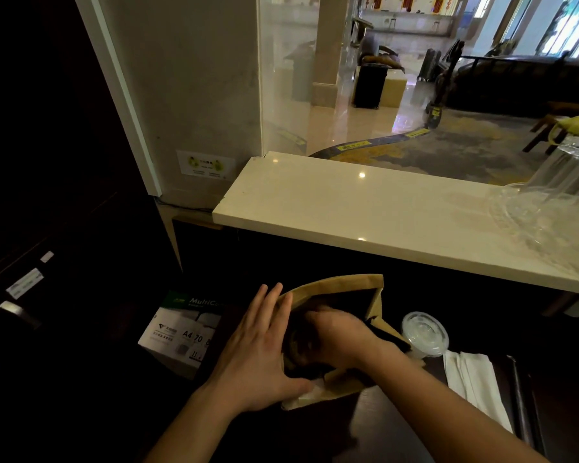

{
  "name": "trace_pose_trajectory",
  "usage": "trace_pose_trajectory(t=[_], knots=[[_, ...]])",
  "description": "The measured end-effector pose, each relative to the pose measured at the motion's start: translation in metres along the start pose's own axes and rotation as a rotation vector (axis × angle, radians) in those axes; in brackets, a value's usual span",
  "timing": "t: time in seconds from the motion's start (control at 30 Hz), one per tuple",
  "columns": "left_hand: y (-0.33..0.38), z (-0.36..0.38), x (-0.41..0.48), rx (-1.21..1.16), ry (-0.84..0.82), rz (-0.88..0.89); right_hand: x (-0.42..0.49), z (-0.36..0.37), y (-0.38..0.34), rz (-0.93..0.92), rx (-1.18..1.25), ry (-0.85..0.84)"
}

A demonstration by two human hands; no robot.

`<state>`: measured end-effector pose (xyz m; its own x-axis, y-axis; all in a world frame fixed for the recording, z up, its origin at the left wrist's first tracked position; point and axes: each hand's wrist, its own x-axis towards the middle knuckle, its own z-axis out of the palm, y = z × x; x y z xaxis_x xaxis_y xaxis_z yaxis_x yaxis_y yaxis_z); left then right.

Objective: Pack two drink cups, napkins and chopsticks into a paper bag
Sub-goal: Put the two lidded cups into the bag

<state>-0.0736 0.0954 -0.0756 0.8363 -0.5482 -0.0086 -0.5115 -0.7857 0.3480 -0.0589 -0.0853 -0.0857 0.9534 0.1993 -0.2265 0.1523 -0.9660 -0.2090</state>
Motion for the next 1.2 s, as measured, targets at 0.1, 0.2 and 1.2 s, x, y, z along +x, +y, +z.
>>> trace_pose_trajectory(t=[0.1,0.2,1.2], knots=[[0.0,0.001,-0.001,0.004,0.013,-0.004,-0.023,-0.023,-0.004,-0.032,0.105,0.122],[0.0,0.002,-0.002,0.011,0.022,-0.004,-0.05,-0.044,-0.003,-0.028,0.218,0.232],[0.014,0.001,-0.008,0.109,0.093,-0.04,-0.061,0.052,0.187,0.556,0.295,0.258]])
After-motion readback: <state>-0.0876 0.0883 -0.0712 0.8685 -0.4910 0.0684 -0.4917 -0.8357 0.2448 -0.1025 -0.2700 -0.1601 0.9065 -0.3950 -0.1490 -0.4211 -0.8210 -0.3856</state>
